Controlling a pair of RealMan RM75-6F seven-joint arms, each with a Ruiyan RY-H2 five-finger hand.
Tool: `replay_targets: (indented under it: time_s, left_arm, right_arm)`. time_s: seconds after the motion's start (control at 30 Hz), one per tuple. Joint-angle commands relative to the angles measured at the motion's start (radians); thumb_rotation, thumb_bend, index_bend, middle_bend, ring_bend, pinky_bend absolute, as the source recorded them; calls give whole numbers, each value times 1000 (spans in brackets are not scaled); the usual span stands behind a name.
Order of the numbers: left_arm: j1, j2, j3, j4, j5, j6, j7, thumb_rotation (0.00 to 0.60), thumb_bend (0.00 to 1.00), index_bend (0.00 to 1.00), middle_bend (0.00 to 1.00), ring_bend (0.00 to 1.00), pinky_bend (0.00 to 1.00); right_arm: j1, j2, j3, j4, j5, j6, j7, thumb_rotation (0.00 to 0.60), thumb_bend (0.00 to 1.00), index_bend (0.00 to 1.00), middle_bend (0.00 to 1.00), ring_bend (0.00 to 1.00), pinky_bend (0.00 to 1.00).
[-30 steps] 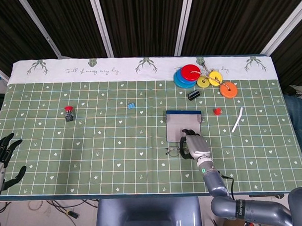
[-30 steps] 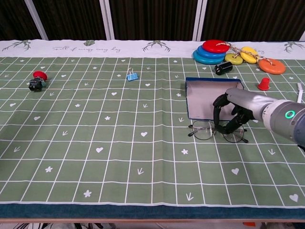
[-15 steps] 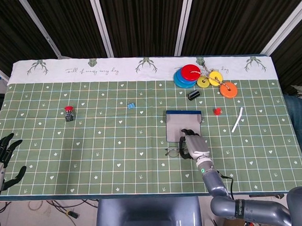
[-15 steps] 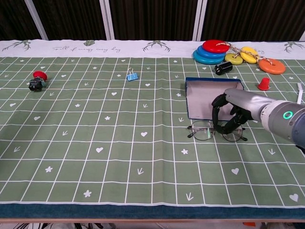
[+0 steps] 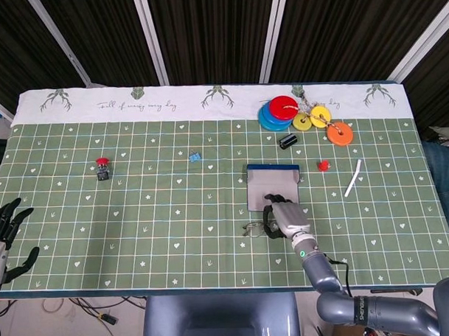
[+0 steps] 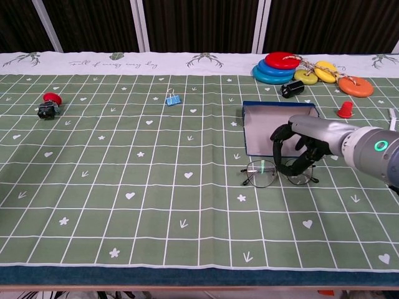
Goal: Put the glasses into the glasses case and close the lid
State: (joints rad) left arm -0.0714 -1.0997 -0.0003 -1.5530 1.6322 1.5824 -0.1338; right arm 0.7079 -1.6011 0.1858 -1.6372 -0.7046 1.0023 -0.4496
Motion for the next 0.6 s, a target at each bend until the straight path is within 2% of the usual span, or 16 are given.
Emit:
replay_targets:
  time_s: [0.03, 0.37, 0.6]
  left_arm:
    - [0, 0, 0, 0, 1, 0, 0, 600, 340, 131, 0, 0, 0]
    - [0, 1, -2, -1, -1, 2, -3, 600, 340, 131, 0, 0, 0]
    - [1, 3, -5, -3, -5, 6, -8, 600, 340, 132, 0, 0, 0]
  right_arm:
    - [4, 12, 5, -11, -6, -1, 2, 600, 606, 658, 162, 124, 209]
    - [28, 54, 40, -25, -3, -6, 3, 600, 606, 660, 162, 124, 209]
    - [71, 63, 77, 28, -11, -13, -13, 600, 606, 670, 162, 124, 209]
